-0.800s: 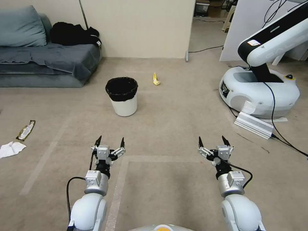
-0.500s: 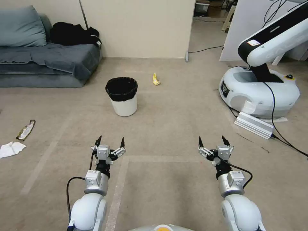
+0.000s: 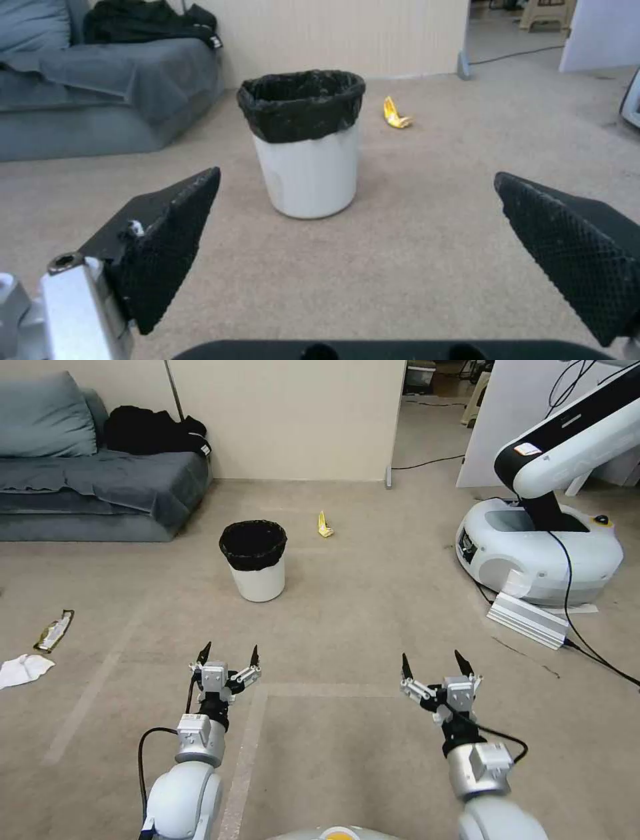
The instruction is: Pick up the trash bin, then pick up the garbage from the floor and place it into the trash bin.
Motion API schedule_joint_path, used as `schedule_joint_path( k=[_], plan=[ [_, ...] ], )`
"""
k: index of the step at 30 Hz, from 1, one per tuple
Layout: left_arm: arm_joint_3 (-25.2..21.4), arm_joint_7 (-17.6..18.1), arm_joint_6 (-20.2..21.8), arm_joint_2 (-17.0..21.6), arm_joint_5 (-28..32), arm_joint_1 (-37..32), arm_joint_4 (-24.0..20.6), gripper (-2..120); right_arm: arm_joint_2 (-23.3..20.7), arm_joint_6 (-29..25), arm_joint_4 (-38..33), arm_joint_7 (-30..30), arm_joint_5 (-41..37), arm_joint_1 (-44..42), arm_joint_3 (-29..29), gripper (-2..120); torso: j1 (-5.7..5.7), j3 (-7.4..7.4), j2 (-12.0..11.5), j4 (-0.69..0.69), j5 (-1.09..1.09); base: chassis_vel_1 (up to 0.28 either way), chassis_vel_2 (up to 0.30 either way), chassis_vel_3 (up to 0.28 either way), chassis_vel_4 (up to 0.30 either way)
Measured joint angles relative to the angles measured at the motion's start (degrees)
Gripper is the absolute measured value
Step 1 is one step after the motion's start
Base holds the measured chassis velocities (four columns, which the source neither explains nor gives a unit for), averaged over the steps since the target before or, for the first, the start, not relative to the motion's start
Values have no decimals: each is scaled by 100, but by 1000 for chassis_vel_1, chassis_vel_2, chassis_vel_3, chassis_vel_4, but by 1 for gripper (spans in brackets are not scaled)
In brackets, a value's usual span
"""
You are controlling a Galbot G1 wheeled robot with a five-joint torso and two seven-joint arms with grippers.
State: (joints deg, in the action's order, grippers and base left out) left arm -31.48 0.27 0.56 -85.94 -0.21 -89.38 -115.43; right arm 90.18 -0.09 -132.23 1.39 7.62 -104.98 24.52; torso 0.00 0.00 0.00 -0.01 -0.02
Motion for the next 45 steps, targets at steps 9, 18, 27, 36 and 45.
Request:
schedule_joint_path(
  k=[9,18,27,36,45],
  plan=[
    [58,586,939,-10,-462,-1043,-1487,99,193,-56,-886,52,340,-761,-394,100,0,0,0,2,2,0,0,0,0],
    [112,1103,1757,-24,-847,-1946,-2730,99,208,-284,-877,50,333,-748,-387,100,0,0,0,1,4,0,0,0,0],
    [187,1274,1989,-81,-856,-2203,-2842,99,204,-264,-825,-22,376,-730,-396,100,0,0,0,1,2,0,0,0,0],
    [189,1217,1955,-89,-923,-2195,-2818,99,200,-243,-783,-104,398,-716,-388,100,0,0,0,1,2,0,0,0,0],
    [160,1209,1932,-50,-922,-2203,-2797,99,198,-222,-772,-130,361,-717,-411,100,-1,0,0,1,1,-82,74,82,-80]
  ],
)
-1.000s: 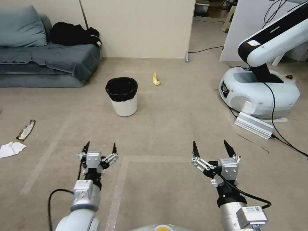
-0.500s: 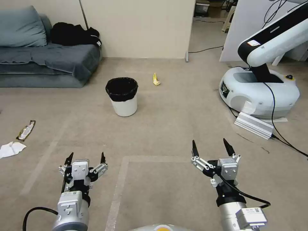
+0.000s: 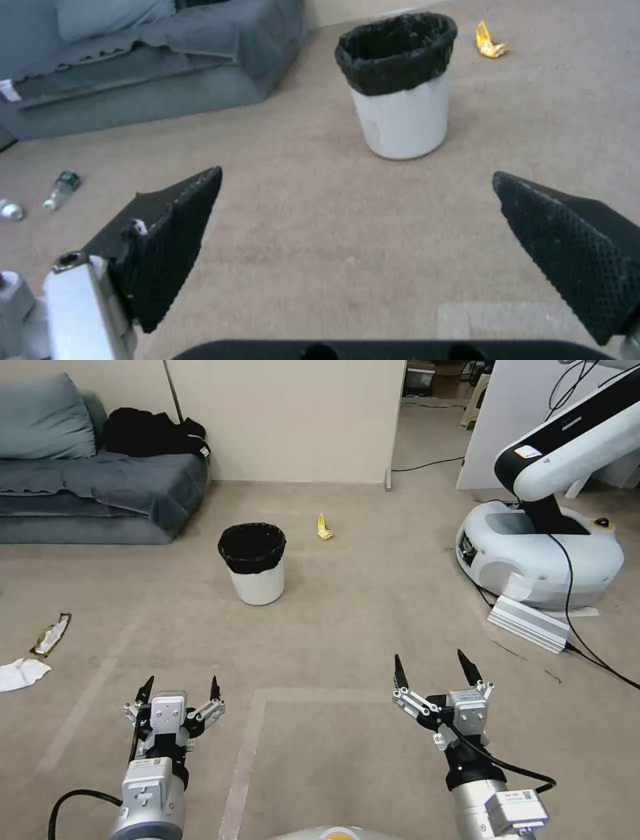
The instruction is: Pick up the trash bin, then pick up the garbage from the floor and place it into the trash bin.
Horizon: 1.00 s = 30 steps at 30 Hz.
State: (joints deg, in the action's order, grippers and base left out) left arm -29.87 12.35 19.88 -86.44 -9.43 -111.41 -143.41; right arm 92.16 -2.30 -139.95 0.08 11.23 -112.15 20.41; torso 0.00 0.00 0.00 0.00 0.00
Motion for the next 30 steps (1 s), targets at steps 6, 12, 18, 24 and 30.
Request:
schedule_joint_path(
  k=[6,12,18,24,30],
  plan=[
    [2,-2,-4,15,0,-1,5,99,-1,5,-5,-9,-20,-5,-4,100,0,1,-1,1,1,-196,192,197,-192],
    [2,7,-9,24,2,-3,9,99,-2,9,-22,-2,-74,-15,-7,100,0,0,-1,0,-1,-168,173,167,-162],
    [-2,53,-24,21,8,-5,10,99,-2,12,-45,8,-82,-22,-7,100,0,0,-1,0,0,-144,145,155,-143],
    [-7,66,-30,11,6,0,13,99,-2,15,-60,5,-82,-23,3,100,1,0,-1,0,1,-165,163,175,-163],
    [-15,82,-43,-8,-6,6,16,99,-2,12,-44,6,-71,-22,3,100,0,0,-1,0,0,-165,167,159,-165]
  ],
)
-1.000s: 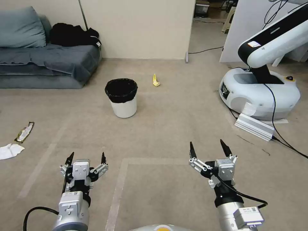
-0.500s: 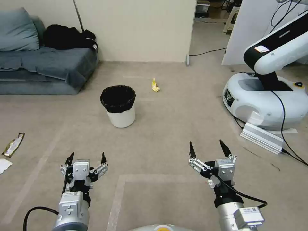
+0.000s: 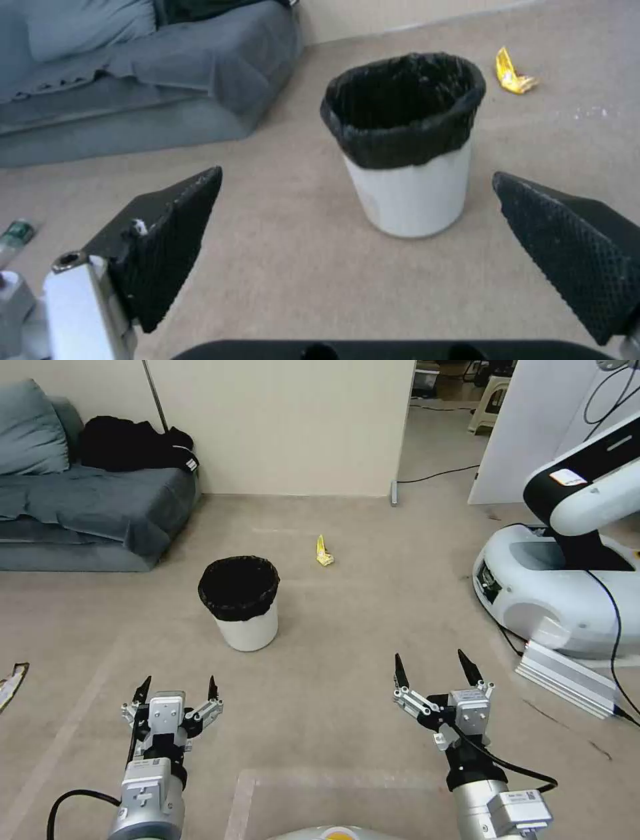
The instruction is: Pick up the trash bin, then pick up the garbage from the floor and place it into the trash bin.
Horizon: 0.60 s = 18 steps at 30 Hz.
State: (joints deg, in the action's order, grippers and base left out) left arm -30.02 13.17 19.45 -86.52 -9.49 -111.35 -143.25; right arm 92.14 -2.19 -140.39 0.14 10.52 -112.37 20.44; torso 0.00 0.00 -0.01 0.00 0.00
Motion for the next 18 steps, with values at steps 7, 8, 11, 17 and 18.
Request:
schedule_joint_path(
  k=[7,8,11,17,18],
  plan=[
    [5,47,-19,-21,-4,6,0,99,0,-2,-1,3,6,-2,1,100,0,0,0,0,0,-157,158,163,-170],
    [9,50,-20,-27,-8,8,0,99,-1,-4,-2,3,9,-4,2,100,0,0,0,1,1,-160,157,157,-148],
    [13,52,-20,-29,-14,11,0,99,-1,-5,-4,3,12,-5,3,100,0,0,0,1,0,-162,156,164,-158],
    [13,57,-39,-35,-60,17,1,99,-1,-2,-10,19,47,-8,12,100,0,0,0,0,0,-165,159,165,-165],
    [13,62,-39,-36,-62,19,1,99,-1,-1,-11,20,49,-10,17,100,0,0,0,0,1,-156,155,165,-148]
  ],
)
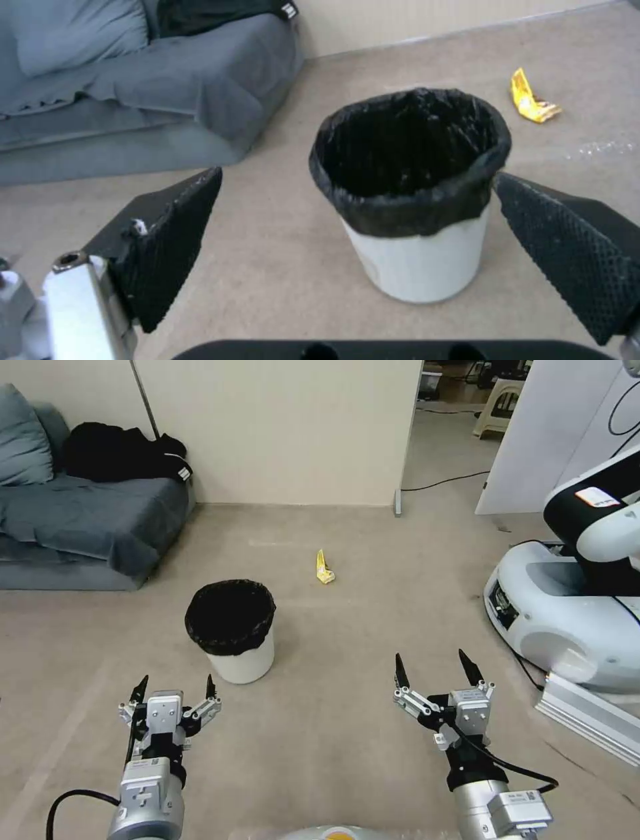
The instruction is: Pick up the trash bin, then pick up the garbage from the floor and place it into the trash bin.
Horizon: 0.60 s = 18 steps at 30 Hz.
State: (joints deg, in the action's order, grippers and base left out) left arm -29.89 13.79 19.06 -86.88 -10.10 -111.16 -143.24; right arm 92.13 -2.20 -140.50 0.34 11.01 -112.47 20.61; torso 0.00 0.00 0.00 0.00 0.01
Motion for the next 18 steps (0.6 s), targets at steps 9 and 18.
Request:
schedule_joint_path(
  k=[9,18],
  plan=[
    [12,18,2,-11,0,12,0,99,0,1,-1,-6,8,-7,9,100,0,0,0,0,-1,-160,158,158,-165],
    [12,26,3,-19,-1,13,0,99,0,-3,20,-10,21,-4,12,100,0,0,0,0,-2,-157,164,173,-159]
  ],
)
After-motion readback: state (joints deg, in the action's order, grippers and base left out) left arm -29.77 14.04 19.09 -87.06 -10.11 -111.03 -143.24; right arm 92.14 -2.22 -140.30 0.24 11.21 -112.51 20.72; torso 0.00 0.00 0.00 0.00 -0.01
